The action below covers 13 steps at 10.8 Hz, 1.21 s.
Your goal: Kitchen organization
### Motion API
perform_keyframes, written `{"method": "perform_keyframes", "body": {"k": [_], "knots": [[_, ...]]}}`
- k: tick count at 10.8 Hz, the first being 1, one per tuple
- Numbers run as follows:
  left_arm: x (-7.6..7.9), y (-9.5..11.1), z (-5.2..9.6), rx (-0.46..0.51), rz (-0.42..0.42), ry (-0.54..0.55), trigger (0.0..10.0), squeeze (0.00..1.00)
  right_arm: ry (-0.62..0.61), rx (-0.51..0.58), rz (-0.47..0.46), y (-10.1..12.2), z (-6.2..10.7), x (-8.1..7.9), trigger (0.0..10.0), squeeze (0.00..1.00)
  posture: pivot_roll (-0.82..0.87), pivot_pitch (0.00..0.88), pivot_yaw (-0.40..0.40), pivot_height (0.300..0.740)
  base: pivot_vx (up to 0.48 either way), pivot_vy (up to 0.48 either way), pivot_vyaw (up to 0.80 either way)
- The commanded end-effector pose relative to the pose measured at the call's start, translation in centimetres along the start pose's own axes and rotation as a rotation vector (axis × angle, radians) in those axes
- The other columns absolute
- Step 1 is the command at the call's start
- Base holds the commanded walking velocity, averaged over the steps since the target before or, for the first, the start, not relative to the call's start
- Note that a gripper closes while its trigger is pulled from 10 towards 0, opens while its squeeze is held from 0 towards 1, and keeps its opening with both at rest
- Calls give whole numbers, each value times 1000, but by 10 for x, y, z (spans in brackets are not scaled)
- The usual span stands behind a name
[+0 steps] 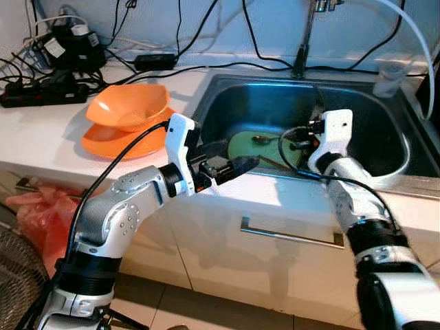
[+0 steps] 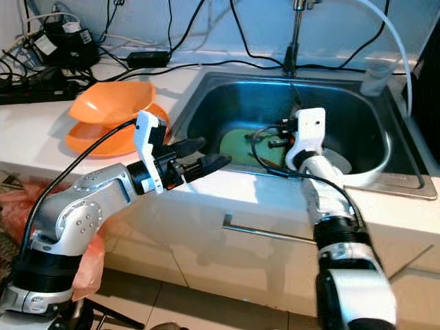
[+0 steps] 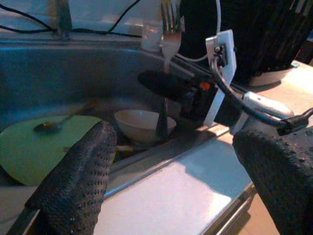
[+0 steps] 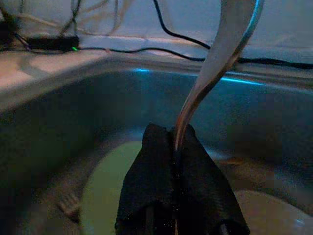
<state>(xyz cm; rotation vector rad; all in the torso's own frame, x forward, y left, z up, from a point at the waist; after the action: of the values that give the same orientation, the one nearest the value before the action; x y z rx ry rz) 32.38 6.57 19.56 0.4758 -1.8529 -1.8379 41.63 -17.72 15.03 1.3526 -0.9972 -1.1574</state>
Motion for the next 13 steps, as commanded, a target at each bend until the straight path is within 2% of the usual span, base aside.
{"method": "perform_keyframes", "body": {"k": [1,4,5,6,13], "knots": [[1,-4,1,-18,-8,-8,10000,1000,-2,15,23,5,-3,-1,10000,0,123,25,104,740,0,0,0],[2,-5,2,-31,-11,-11,10000,1000,-26,11,33,2,0,10,10000,0,131,32,110,740,0,0,0],[2,-6,3,-32,-13,-8,10000,1000,-28,9,30,1,0,11,10000,918,131,32,110,740,0,0,0],[1,-6,2,-32,-13,-8,10000,1000,-27,8,29,0,0,10,10000,1000,132,33,111,740,0,0,0],[2,-6,1,-36,-17,-7,10000,1000,-13,4,16,-5,-1,6,10000,1000,137,31,114,740,0,0,0]]}}
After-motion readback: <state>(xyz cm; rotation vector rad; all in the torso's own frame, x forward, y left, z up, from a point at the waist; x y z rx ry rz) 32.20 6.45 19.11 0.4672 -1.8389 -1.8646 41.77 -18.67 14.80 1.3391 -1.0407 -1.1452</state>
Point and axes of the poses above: a point about 5 cm out from each wrist's last joint towards the gripper, its own z axis pointing back from the gripper into the wrist, its own y axis along the axis of the wrist's last joint, x = y × z, the point moved 4 cm from there along -z, pointing out of the wrist towards the gripper, and after that the axes turned 9 degrees about -z, right-handed, at the moved point
